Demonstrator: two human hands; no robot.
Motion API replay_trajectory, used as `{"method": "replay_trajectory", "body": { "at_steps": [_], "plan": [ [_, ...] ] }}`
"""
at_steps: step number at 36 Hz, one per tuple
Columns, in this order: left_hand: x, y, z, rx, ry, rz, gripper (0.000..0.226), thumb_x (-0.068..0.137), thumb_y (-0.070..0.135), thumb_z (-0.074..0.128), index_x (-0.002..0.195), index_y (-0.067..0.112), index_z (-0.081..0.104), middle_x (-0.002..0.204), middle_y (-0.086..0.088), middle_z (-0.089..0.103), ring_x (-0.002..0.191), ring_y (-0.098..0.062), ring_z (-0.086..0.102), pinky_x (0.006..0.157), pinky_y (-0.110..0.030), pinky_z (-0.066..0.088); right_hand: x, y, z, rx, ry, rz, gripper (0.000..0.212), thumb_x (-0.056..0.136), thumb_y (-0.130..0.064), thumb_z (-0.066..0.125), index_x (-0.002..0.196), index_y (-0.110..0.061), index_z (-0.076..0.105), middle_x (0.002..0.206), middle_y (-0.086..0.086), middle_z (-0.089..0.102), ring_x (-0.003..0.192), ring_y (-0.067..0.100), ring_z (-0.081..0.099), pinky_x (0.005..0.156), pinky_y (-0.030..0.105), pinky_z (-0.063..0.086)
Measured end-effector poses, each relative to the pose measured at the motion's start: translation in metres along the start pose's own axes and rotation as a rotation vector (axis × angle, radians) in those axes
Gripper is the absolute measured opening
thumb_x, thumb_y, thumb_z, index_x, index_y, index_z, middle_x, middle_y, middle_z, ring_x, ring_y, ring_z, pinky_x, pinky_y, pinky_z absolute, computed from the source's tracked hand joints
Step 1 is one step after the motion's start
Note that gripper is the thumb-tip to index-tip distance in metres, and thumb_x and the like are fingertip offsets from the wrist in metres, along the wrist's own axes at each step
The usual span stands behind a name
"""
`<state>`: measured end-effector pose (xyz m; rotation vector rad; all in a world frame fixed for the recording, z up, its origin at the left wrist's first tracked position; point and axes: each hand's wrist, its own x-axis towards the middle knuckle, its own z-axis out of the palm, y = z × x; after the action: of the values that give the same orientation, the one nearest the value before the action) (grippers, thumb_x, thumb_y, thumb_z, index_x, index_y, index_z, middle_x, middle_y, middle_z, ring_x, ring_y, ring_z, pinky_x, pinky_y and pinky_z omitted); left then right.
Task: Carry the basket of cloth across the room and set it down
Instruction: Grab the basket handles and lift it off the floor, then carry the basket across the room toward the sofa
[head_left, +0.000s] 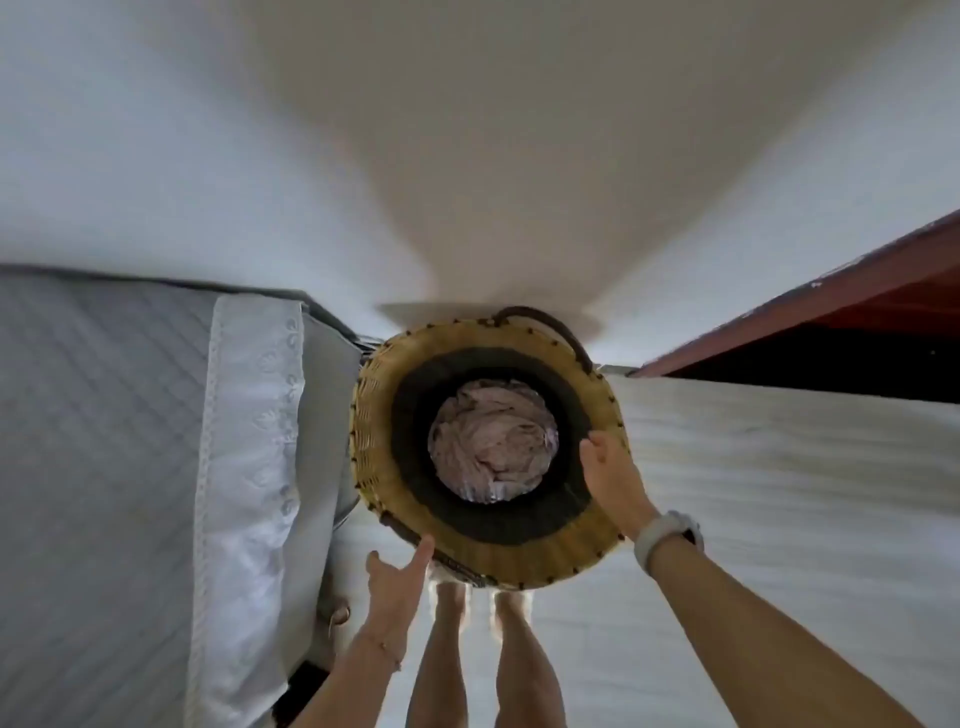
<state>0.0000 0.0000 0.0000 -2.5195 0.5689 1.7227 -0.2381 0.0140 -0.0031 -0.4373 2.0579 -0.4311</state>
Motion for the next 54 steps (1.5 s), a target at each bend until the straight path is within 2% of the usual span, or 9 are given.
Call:
{"method": "replay_trajectory", "body": {
  "at_steps": [4, 9, 14, 17, 22, 28, 39, 43, 54],
  "plan": [
    [0.006, 0.002, 0.018, -0.011, -0.095, 0.087, 0.064, 0.088, 0.032, 0.052, 0.139, 0.006, 0.024, 0.133, -0.011, 0.044, 0.12, -0.035, 0.044, 0.096, -0.043, 0.04, 0.043, -0.018, 0.0, -0.021, 0.126, -0.127, 0.05, 0.093, -0.032, 0.03, 0.132, -0.002, 0.037, 0.14, 0.024, 0.039, 0.127, 0.037, 0.038, 0.102, 0.041, 0.034],
    [0.005, 0.004, 0.022, -0.122, -0.231, 0.134, 0.013, 0.094, 0.027, 0.042, 0.09, 0.018, 0.05, 0.111, -0.003, 0.051, 0.103, -0.027, 0.054, 0.093, -0.04, 0.045, 0.078, -0.042, -0.002, -0.069, 0.173, -0.314, 0.054, 0.096, -0.028, 0.029, 0.145, -0.009, 0.014, 0.155, 0.016, 0.012, 0.144, 0.031, 0.012, 0.115, 0.041, 0.016],
    [0.008, 0.002, 0.025, -0.228, -0.249, 0.125, 0.027, 0.096, 0.021, 0.036, 0.106, 0.0, 0.05, 0.088, -0.012, 0.063, 0.102, -0.033, 0.058, 0.102, -0.044, 0.039, 0.093, -0.062, -0.003, -0.059, 0.067, -0.361, 0.037, 0.096, -0.031, 0.024, 0.117, -0.01, 0.047, 0.112, 0.014, 0.058, 0.103, 0.03, 0.053, 0.09, 0.039, 0.044],
    [0.006, 0.005, 0.021, -0.203, -0.197, 0.138, 0.025, 0.096, 0.016, 0.036, 0.08, 0.006, 0.053, 0.078, -0.012, 0.06, 0.083, -0.026, 0.061, 0.091, -0.038, 0.043, 0.086, -0.068, -0.007, -0.099, 0.008, -0.38, 0.03, 0.096, -0.033, 0.026, 0.09, -0.011, 0.046, 0.07, 0.001, 0.046, 0.065, 0.02, 0.045, 0.063, 0.03, 0.036],
    [-0.005, 0.009, 0.012, -0.168, -0.031, 0.223, 0.024, 0.096, 0.018, 0.036, 0.081, 0.007, 0.05, 0.066, -0.008, 0.054, 0.063, -0.02, 0.053, 0.068, -0.028, 0.048, 0.057, -0.047, -0.016, -0.094, 0.037, -0.357, 0.039, 0.095, -0.035, 0.03, 0.063, -0.015, 0.038, 0.059, 0.001, 0.037, 0.053, 0.015, 0.036, 0.053, 0.026, 0.03],
    [-0.038, 0.044, -0.025, -0.014, 0.069, 0.563, 0.031, 0.092, 0.012, 0.041, 0.063, 0.015, 0.051, 0.06, -0.004, 0.05, 0.056, -0.015, 0.045, 0.047, -0.015, 0.039, 0.01, -0.008, -0.058, 0.181, 0.136, -0.101, 0.036, 0.094, -0.032, 0.036, 0.065, -0.013, 0.045, 0.058, 0.004, 0.039, 0.053, 0.017, 0.036, 0.056, 0.032, 0.036],
    [-0.107, 0.104, -0.057, 0.335, 0.158, 0.939, 0.044, 0.089, 0.031, 0.045, 0.069, -0.007, 0.054, 0.058, -0.015, 0.046, 0.056, -0.021, 0.039, 0.057, -0.035, 0.031, -0.145, 0.02, -0.065, 0.649, 0.405, 0.178, 0.03, 0.094, -0.027, 0.039, 0.068, -0.017, 0.051, 0.055, 0.004, 0.035, 0.049, 0.017, 0.031, 0.048, 0.026, 0.029],
    [-0.128, 0.103, -0.054, 0.441, 0.218, 1.102, 0.039, 0.091, 0.035, 0.042, 0.072, 0.005, 0.056, 0.061, -0.007, 0.053, 0.057, -0.022, 0.047, 0.057, -0.032, 0.038, -0.179, 0.021, -0.061, 0.727, 0.561, 0.23, 0.036, 0.092, -0.026, 0.042, 0.058, -0.015, 0.043, 0.052, 0.004, 0.031, 0.049, 0.017, 0.027, 0.048, 0.027, 0.025],
    [-0.162, 0.094, -0.051, 0.61, -0.022, 1.422, 0.033, 0.094, 0.029, 0.041, 0.073, 0.006, 0.053, 0.063, -0.011, 0.053, 0.057, -0.024, 0.047, 0.05, -0.026, 0.033, -0.262, 0.039, -0.04, 0.978, 0.851, 0.38, 0.04, 0.093, -0.03, 0.041, 0.057, -0.013, 0.043, 0.055, 0.006, 0.03, 0.051, 0.017, 0.027, 0.05, 0.028, 0.028]
  ]
}}
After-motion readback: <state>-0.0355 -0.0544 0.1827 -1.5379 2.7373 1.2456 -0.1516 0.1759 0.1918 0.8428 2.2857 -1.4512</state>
